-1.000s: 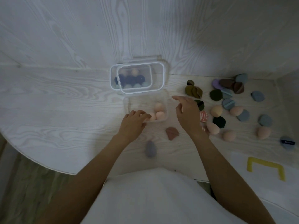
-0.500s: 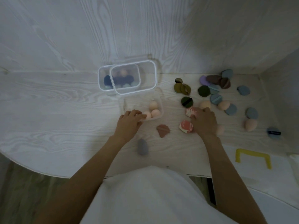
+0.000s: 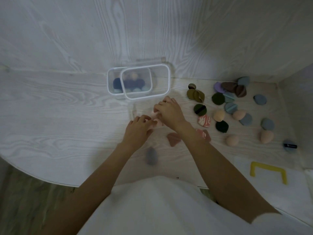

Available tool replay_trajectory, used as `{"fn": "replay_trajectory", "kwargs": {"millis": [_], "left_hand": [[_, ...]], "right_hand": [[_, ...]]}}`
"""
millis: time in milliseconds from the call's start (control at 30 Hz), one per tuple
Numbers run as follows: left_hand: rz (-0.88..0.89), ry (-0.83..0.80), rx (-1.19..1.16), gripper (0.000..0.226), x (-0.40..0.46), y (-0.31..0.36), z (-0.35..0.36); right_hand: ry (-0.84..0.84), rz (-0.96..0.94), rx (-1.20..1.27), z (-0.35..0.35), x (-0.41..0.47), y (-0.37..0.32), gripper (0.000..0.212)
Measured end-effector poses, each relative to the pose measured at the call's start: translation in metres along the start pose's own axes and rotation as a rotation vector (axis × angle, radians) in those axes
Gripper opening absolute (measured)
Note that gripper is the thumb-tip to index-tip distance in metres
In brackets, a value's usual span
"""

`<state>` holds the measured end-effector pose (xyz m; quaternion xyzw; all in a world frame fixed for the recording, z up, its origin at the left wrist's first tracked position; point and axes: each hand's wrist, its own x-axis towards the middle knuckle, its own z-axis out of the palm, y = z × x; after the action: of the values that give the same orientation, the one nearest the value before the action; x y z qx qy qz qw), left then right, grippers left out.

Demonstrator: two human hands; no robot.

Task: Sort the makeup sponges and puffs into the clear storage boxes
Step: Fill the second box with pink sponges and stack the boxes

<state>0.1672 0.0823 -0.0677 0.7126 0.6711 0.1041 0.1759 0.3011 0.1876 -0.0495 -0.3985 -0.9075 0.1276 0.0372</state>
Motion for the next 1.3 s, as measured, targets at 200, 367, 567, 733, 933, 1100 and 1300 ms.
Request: {"fn": "replay_trajectory", "kwargs": {"millis": [200, 367, 567, 733, 933, 1100, 1300], "left_hand": [[0.002, -0.080, 0.000, 0.044, 0.006, 0.002, 0.000], [0.031, -0.142, 0.021, 0.043, 0.008, -0.001, -0.002], [0.064, -0.156, 0.082, 0.047, 0.009, -0.001, 0.001], [0.063, -0.182, 0.102, 0.048, 0.011, 0.001, -0.002], [0.073, -0.096, 0.064, 0.040, 0.005, -0.002, 0.003], [0.098, -0.042, 0.036, 0.035, 0.003, -0.004, 0.007], [0.084, -0.059, 0.027, 0.035, 0.004, -0.002, 0.005]], "right_hand": [[0.055, -0.043, 0.035, 0.000, -0.009, 0.006, 0.024], [0.217, 0.170, 0.106, -0.012, -0.053, 0.033, 0.023], [-0.065, 0.663, -0.029, -0.018, -0.122, 0.088, 0.028], [0.102, 0.798, 0.064, -0.016, -0.123, 0.114, 0.041], [0.045, 1.003, 0.050, -0.021, -0.104, 0.141, 0.039], [0.266, 0.844, -0.084, -0.024, -0.107, 0.149, 0.028], [0.009, 0.640, 0.186, -0.014, -0.094, 0.147, 0.040]]}}
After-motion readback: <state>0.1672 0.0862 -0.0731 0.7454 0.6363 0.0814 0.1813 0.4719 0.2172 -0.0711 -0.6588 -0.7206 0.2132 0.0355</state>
